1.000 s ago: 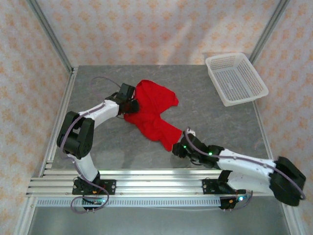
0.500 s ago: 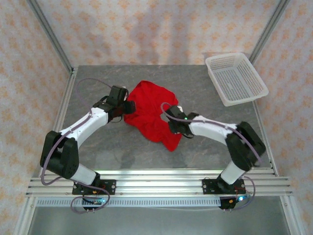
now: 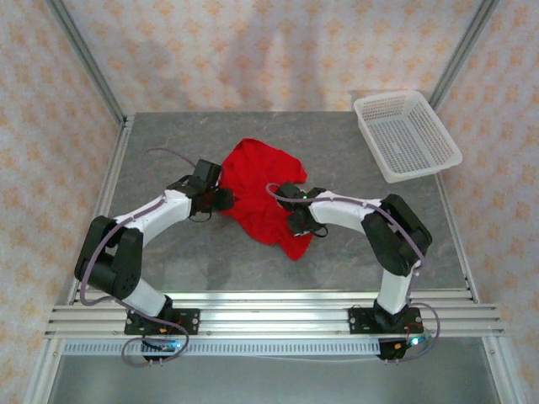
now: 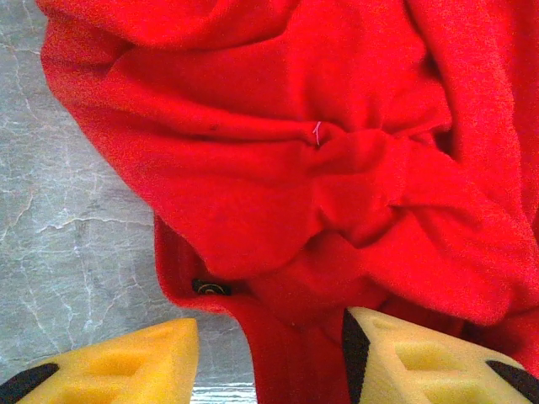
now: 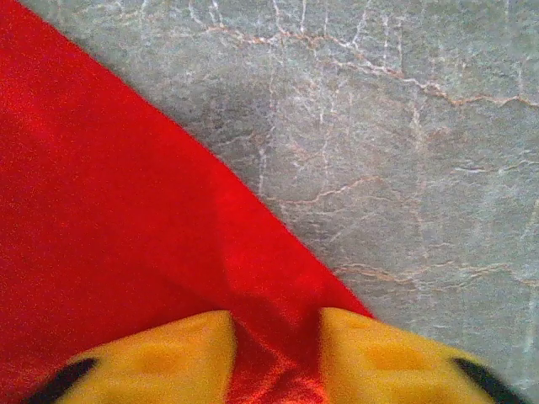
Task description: Fold the inside-out t-shirt
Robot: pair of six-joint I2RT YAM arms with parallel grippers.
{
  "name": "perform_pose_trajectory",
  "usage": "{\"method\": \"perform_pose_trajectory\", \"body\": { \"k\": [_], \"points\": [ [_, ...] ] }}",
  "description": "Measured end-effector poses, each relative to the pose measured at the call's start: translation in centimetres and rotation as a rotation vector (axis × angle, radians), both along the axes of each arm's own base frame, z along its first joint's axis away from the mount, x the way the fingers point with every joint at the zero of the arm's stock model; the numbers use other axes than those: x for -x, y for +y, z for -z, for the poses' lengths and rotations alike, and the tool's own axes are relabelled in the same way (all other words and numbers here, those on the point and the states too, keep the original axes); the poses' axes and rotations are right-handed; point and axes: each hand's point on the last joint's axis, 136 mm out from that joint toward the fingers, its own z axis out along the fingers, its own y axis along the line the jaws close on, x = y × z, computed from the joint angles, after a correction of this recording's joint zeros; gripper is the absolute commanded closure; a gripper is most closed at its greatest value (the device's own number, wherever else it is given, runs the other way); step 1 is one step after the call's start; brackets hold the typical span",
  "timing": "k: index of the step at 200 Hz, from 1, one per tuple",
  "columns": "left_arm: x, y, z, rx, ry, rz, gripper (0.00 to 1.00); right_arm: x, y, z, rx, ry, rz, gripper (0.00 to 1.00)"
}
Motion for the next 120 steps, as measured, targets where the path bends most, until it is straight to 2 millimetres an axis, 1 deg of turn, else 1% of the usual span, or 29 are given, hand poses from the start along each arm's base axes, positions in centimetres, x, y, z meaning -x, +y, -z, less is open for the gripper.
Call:
{"method": "perform_pose_trajectory", "body": {
  "k": [6, 17, 32, 51, 65, 78, 86, 111, 120],
  "points": [
    [0.0, 0.0, 0.0, 0.0, 0.0, 0.0, 0.51, -0.1, 0.1, 0.1, -0.004, 0.003, 0.006, 0.91],
    [0.0, 0.0, 0.0, 0.0, -0.001, -0.001, 0.51, -0.1, 0.2, 0.0, -0.011, 0.001, 0.027, 0.96],
    [0.0, 0.0, 0.0, 0.0, -0.001, -0.001, 0.52, -0.1, 0.2, -0.1, -0.016, 0.0, 0.041, 1.0],
    [0.0, 0.0, 0.0, 0.0, -0.001, -0.002, 0.51, 0.1, 0.1, -0.4, -0.031, 0.0, 0.053, 1.0],
    [0.0, 0.0, 0.0, 0.003, 0.0, -0.007, 0.51, 0.5, -0.1, -1.2, -0.049, -0.01, 0.058, 1.0],
    [0.0, 0.0, 0.0, 0.004, 0.0, -0.009, 0.51, 0.8, -0.3, -2.8, -0.083, -0.037, 0.056, 1.0],
    [0.0, 0.0, 0.0, 0.005, 0.001, -0.011, 0.51, 1.0, -0.3, -4.2, -0.117, -0.063, 0.054, 1.0],
    [0.0, 0.0, 0.0, 0.009, 0.002, -0.016, 0.51, 1.3, -0.1, -9.7, -0.252, -0.177, 0.056, 1.0],
    [0.0, -0.2, 0.0, 0.019, 0.003, -0.014, 0.48, 1.5, -0.1, -11.6, -0.308, -0.217, 0.06, 1.0]
  ]
}}
